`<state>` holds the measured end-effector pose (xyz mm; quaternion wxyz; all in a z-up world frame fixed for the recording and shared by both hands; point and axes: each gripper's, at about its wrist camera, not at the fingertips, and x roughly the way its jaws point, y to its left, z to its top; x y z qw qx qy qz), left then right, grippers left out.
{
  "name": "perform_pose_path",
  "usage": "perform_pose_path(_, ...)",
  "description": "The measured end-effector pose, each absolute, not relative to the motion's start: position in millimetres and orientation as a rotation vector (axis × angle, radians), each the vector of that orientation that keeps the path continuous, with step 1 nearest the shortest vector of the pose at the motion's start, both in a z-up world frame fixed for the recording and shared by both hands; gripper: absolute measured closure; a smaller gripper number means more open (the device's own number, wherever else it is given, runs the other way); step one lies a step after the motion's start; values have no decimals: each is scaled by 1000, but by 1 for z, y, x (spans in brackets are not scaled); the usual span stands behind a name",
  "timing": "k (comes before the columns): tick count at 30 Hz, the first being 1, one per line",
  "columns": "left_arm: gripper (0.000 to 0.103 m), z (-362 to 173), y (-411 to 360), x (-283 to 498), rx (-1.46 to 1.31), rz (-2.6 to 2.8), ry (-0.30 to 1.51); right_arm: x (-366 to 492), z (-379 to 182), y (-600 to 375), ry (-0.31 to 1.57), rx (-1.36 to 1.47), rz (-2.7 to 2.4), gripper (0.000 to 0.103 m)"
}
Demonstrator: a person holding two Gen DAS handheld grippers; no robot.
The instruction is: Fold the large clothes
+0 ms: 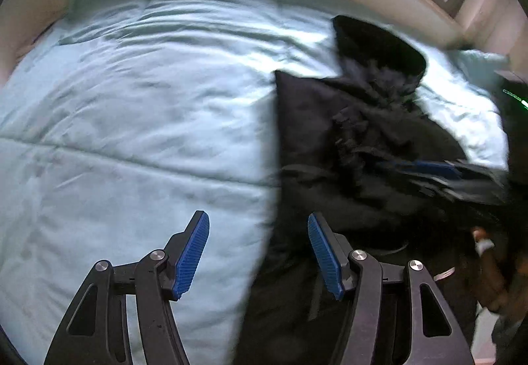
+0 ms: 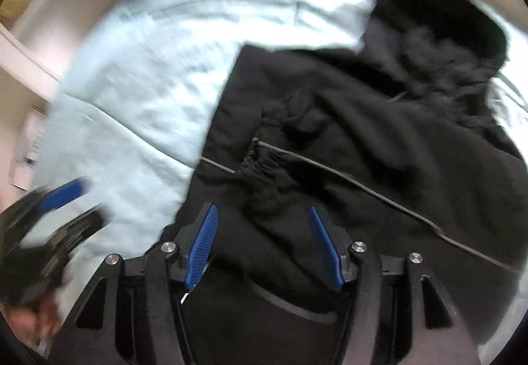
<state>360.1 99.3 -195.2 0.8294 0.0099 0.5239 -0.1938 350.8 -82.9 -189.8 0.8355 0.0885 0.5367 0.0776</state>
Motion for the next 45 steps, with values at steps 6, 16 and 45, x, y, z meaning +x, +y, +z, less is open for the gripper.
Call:
perform_pose_path(6,38,-207,38,386,-67,-614,1128,283,-200,-197,1114,157,-214,41)
perform_pose_path(16,56,-275,-20,431,-55,-595,1262,262,-287,-273,1237,306,-328,63)
perform_pose_path(45,72,-225,42,413,67,-401,1080,265,-246,-302,1254,355,-344,53)
